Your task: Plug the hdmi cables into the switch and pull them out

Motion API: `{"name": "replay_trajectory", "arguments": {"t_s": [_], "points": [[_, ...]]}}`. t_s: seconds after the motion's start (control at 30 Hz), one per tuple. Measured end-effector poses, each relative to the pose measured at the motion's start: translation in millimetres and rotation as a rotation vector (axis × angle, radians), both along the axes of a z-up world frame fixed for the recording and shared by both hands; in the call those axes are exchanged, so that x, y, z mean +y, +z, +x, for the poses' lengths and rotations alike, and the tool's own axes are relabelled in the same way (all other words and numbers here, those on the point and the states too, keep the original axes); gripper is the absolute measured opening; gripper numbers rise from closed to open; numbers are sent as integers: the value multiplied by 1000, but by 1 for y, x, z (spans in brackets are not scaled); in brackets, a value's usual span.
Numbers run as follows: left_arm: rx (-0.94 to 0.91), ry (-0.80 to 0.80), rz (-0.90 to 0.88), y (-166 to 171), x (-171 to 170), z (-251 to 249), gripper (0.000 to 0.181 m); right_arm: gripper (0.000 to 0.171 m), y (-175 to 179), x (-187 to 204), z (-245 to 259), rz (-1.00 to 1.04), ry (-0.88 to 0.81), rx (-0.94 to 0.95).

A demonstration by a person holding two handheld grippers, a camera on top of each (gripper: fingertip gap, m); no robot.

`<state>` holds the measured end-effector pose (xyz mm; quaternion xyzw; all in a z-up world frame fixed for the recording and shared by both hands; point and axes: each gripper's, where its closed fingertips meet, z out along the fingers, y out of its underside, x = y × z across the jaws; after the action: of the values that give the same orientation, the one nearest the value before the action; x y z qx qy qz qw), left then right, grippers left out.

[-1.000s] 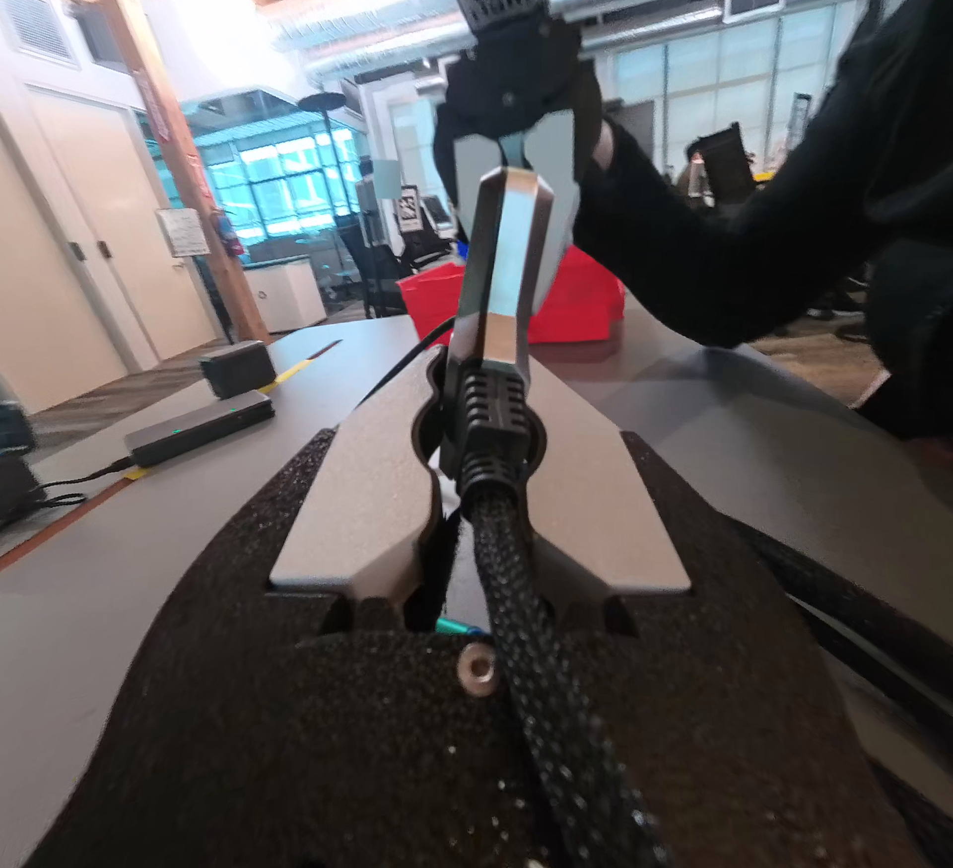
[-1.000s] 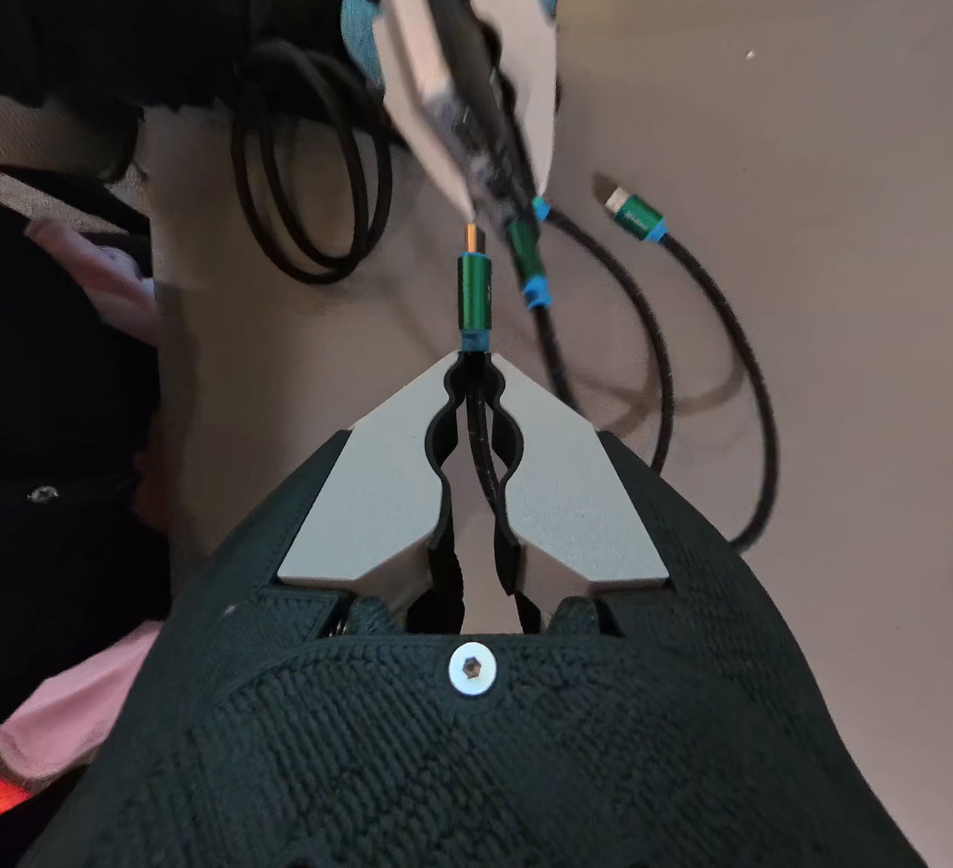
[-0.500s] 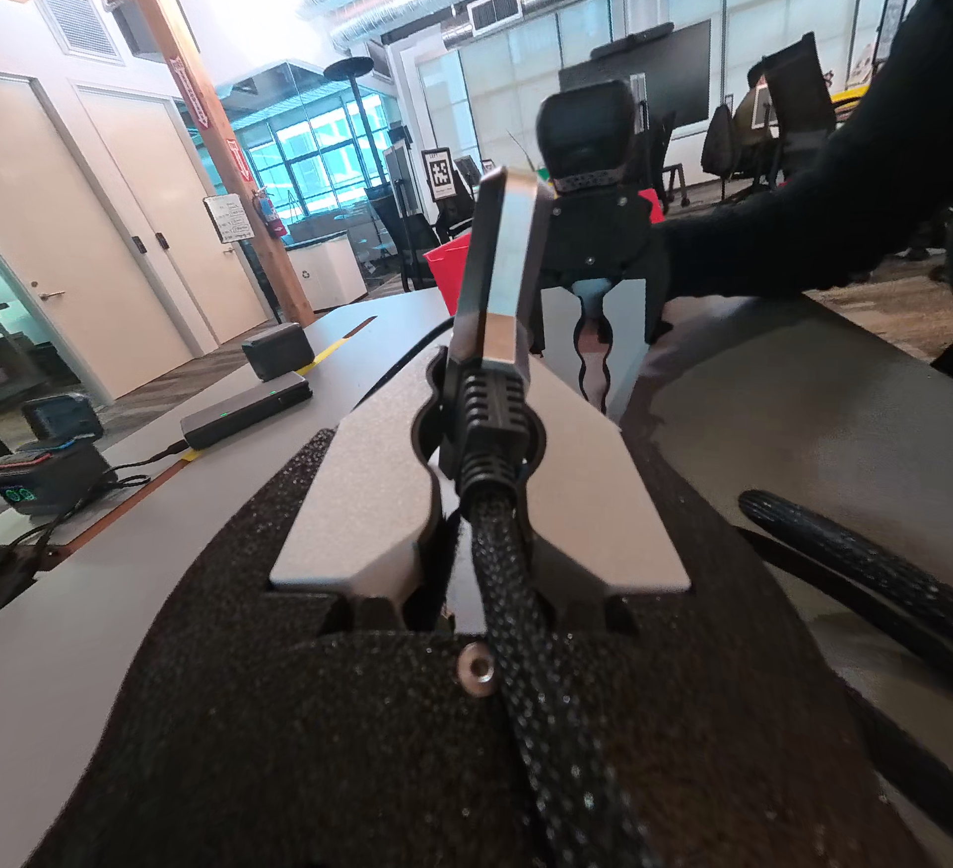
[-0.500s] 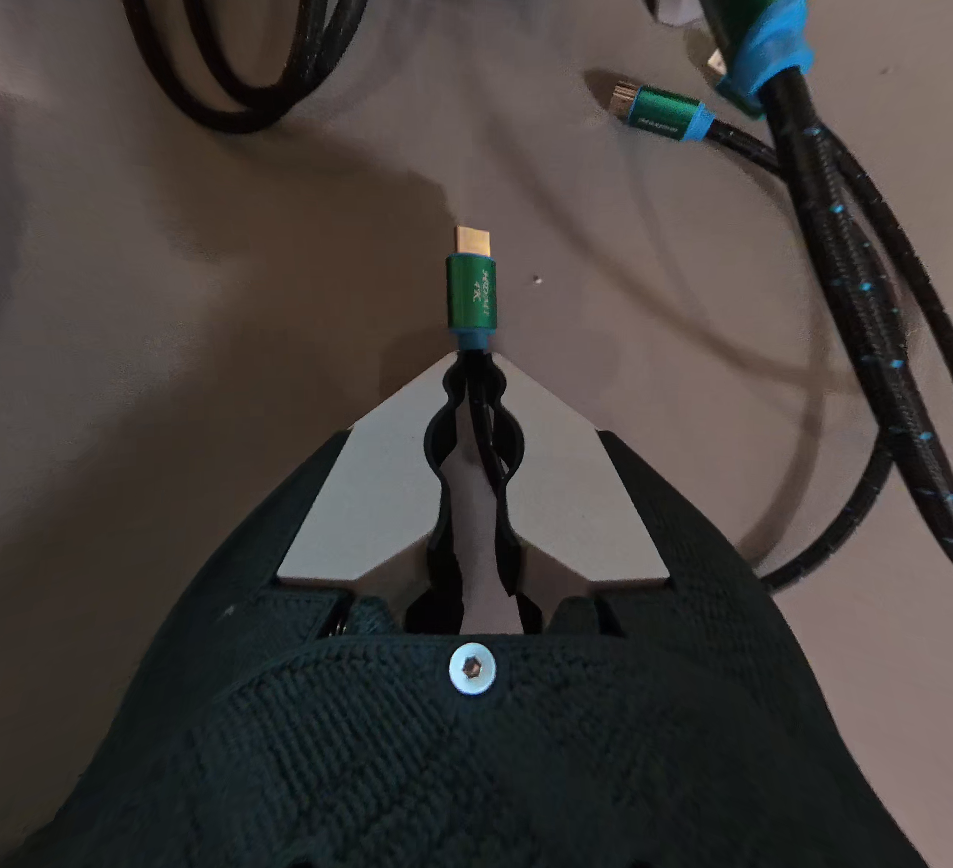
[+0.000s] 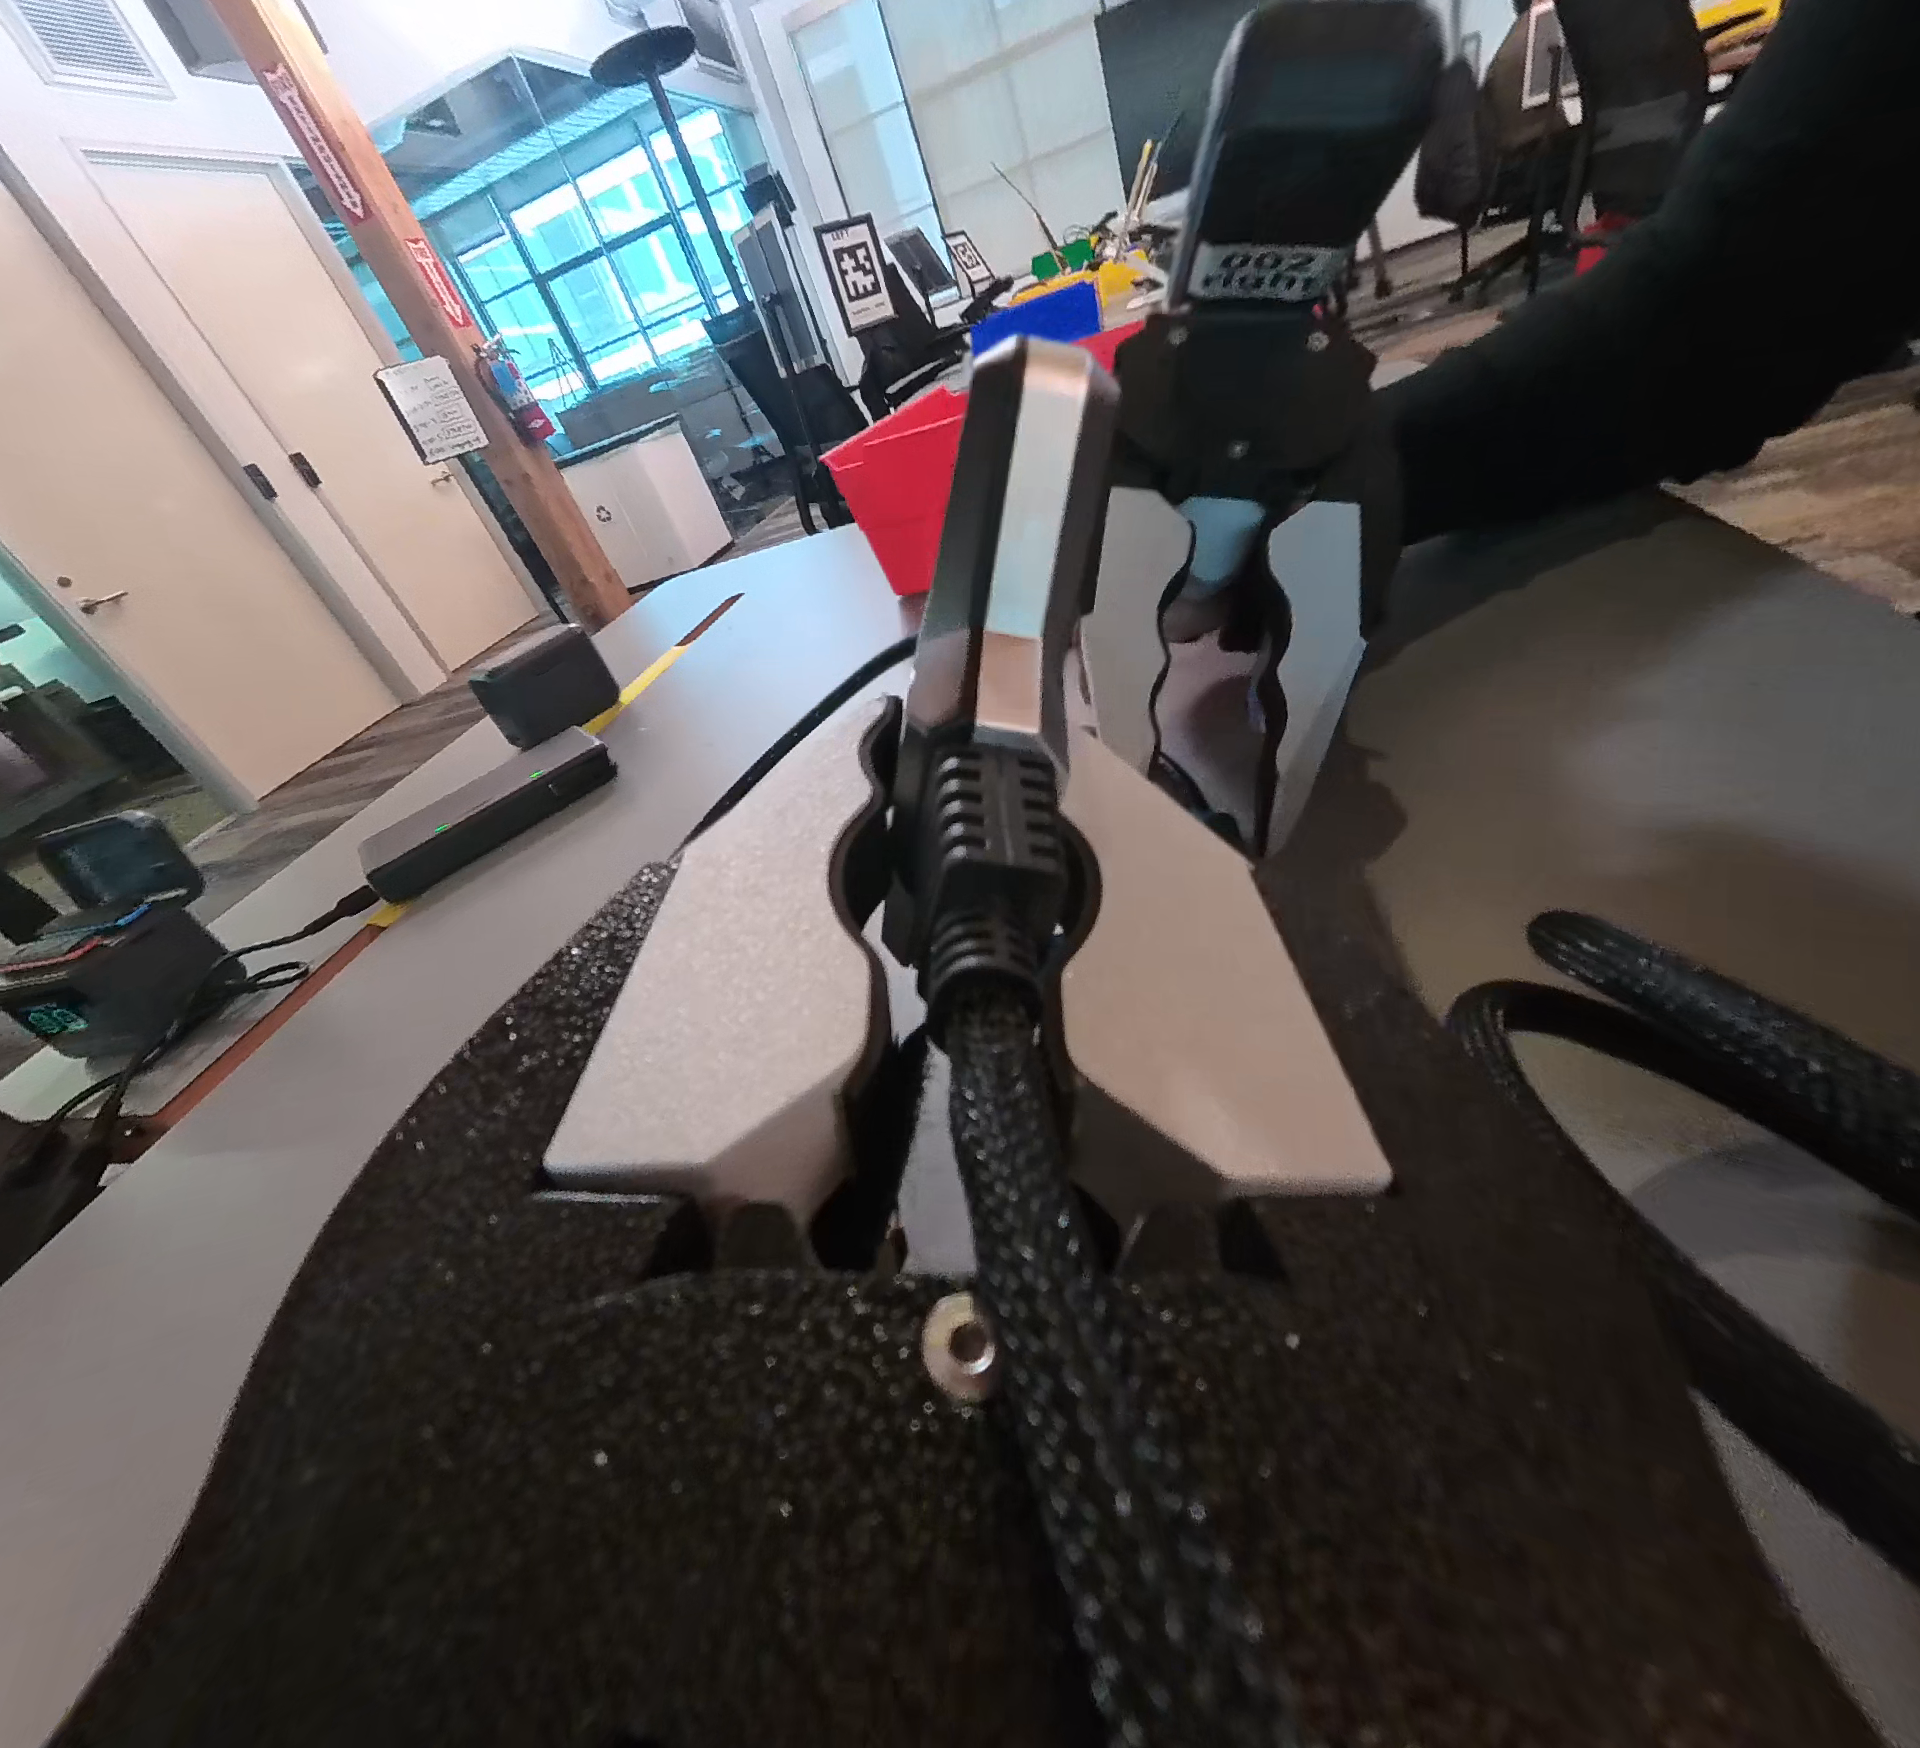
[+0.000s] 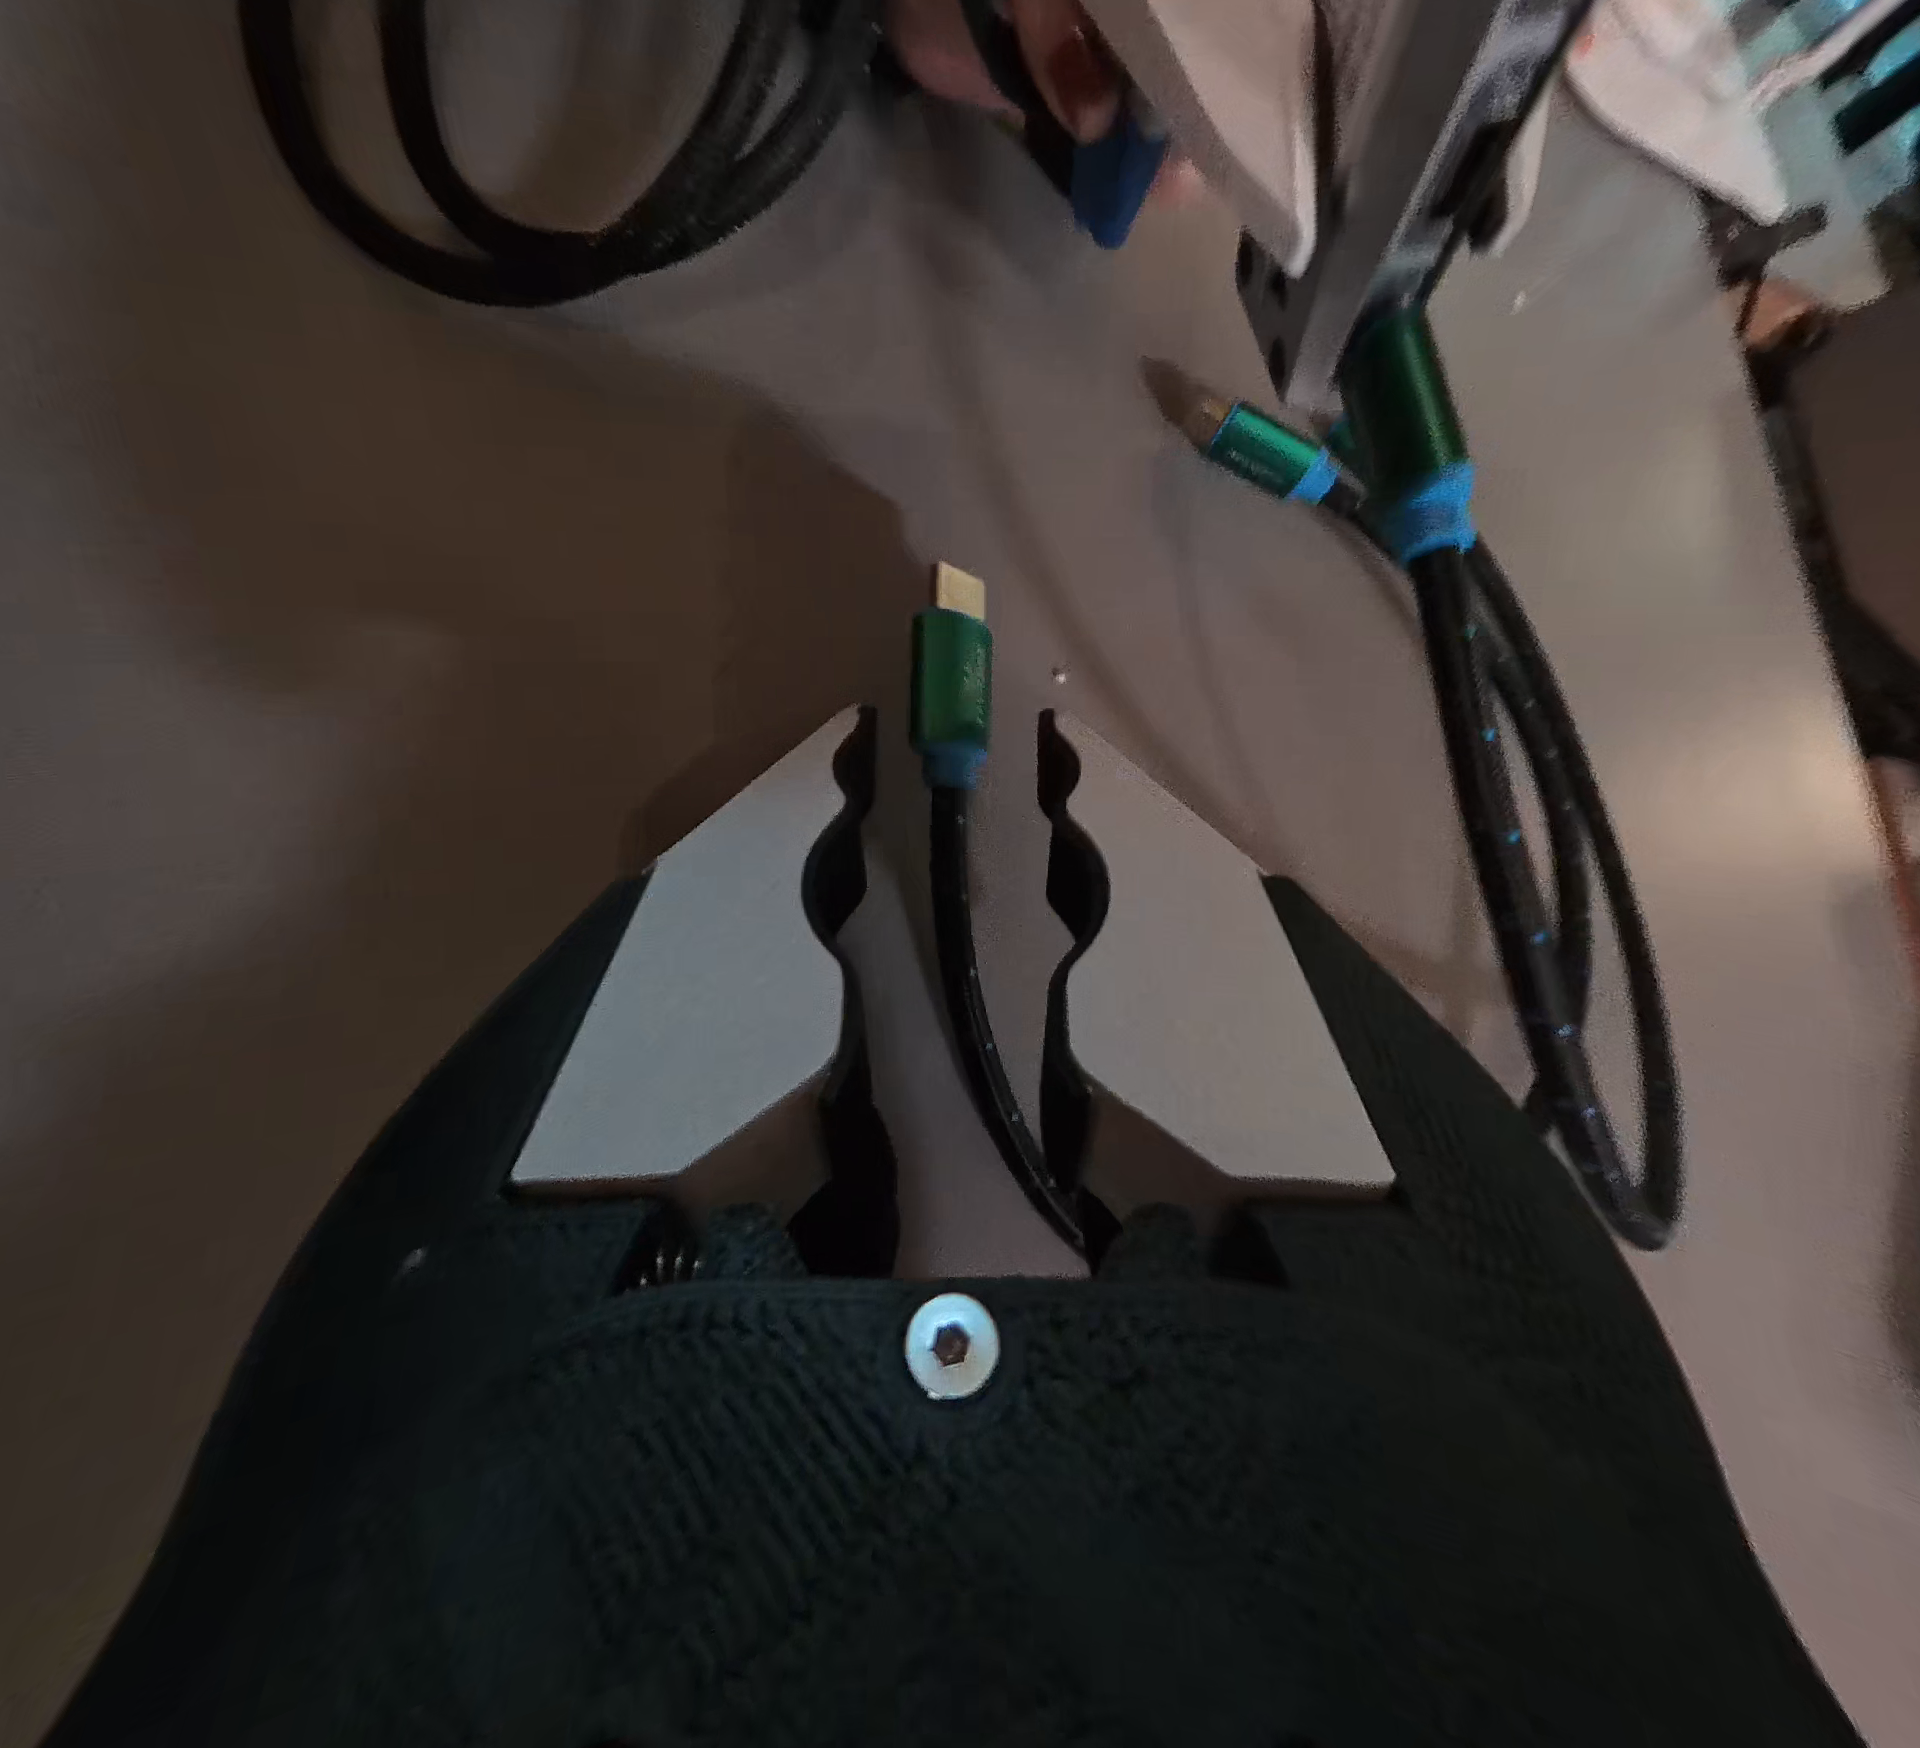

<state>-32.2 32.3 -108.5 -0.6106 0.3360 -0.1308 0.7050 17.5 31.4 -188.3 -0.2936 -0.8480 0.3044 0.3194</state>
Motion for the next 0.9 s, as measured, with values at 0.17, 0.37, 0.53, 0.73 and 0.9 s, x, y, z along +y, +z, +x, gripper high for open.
{"name": "replay_trajectory", "arguments": {"t_s": [0.17, 0.37, 0.53, 0.73, 0.9], "points": [[16, -7, -2, -2, -1, 2, 21, 19, -3, -4, -4, 221, 45, 140], [8, -20, 4, -1, -3, 3, 21, 10, 9, -2, -9, 217, -36, 121], [-10, -57, 21, 3, -8, 4, 20, 10, 67, -7, -4, -222, -125, -54], [-31, -131, 20, 5, -16, 9, 20, 10, 121, -3, 1, -355, -124, -306], [-133, -244, -1, 15, -27, 16, 20, 10, 134, -21, -7, -323, -111, -511]]}}
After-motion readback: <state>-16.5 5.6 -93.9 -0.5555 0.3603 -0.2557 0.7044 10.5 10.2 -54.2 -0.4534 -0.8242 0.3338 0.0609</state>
